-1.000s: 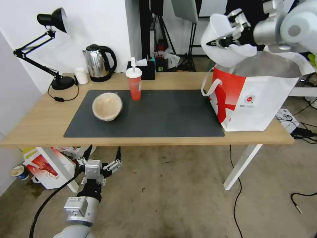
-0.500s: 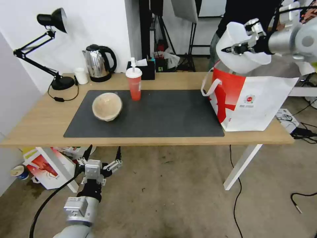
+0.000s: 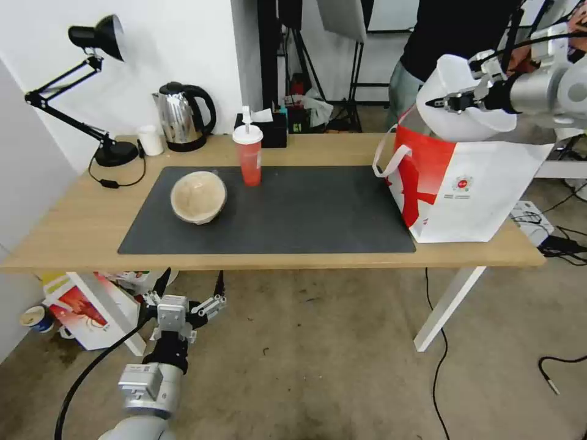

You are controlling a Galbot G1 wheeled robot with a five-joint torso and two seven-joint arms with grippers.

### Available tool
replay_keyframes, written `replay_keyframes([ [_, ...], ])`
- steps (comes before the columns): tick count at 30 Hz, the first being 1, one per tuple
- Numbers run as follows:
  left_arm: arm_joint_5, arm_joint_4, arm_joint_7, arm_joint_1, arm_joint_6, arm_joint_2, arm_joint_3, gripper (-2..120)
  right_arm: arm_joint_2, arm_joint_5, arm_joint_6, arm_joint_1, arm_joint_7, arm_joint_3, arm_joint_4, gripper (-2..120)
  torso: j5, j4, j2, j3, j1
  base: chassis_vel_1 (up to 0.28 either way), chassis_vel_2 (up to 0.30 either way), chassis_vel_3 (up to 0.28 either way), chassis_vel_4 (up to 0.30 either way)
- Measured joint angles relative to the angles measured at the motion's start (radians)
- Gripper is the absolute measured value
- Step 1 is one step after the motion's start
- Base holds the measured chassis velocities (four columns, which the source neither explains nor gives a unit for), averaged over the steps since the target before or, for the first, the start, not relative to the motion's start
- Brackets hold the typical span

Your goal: Pick up the trash from the table and place it into the takeout bag.

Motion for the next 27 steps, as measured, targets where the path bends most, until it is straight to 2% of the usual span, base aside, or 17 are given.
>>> replay_keyframes([
  [14, 0.000, 0.000, 0.000, 0.000, 0.000, 0.000, 0.000, 100, -0.029, -0.040, 0.026, -0.084, -0.030, 0.083, 0.024, 0, 0.0000, -0.0001, 0.000, 0.000, 0.000, 0.000, 0.000, 0.000, 0.000],
  [15, 0.000, 0.000, 0.000, 0.000, 0.000, 0.000, 0.000, 100, -0.033, -0.040, 0.035, -0.091, -0.023, 0.091, 0.025, 8, -0.0001, -0.0001, 0.000, 0.000, 0.000, 0.000, 0.000, 0.000, 0.000],
  [17, 0.000, 0.000, 0.000, 0.000, 0.000, 0.000, 0.000, 100, -0.034, -0.039, 0.036, -0.091, -0.018, 0.094, 0.027, 17, 0.0000, -0.0001, 0.000, 0.000, 0.000, 0.000, 0.000, 0.000, 0.000],
  [18, 0.000, 0.000, 0.000, 0.000, 0.000, 0.000, 0.000, 100, -0.034, -0.039, 0.036, -0.091, -0.018, 0.094, 0.027, 17, 0.0000, -0.0001, 0.000, 0.000, 0.000, 0.000, 0.000, 0.000, 0.000],
  [20, 0.000, 0.000, 0.000, 0.000, 0.000, 0.000, 0.000, 100, -0.035, -0.037, 0.037, -0.087, -0.012, 0.095, 0.030, 28, 0.0000, -0.0001, 0.000, 0.000, 0.000, 0.000, 0.000, 0.000, 0.000],
  [21, 0.000, 0.000, 0.000, 0.000, 0.000, 0.000, 0.000, 100, -0.035, -0.037, 0.037, -0.087, -0.012, 0.095, 0.030, 28, 0.0000, -0.0001, 0.000, 0.000, 0.000, 0.000, 0.000, 0.000, 0.000],
  [27, 0.000, 0.000, 0.000, 0.000, 0.000, 0.000, 0.000, 100, -0.035, -0.028, 0.036, -0.072, 0.005, 0.091, 0.033, 50, -0.0002, -0.0001, 0.000, 0.000, 0.000, 0.000, 0.000, 0.000, 0.000],
])
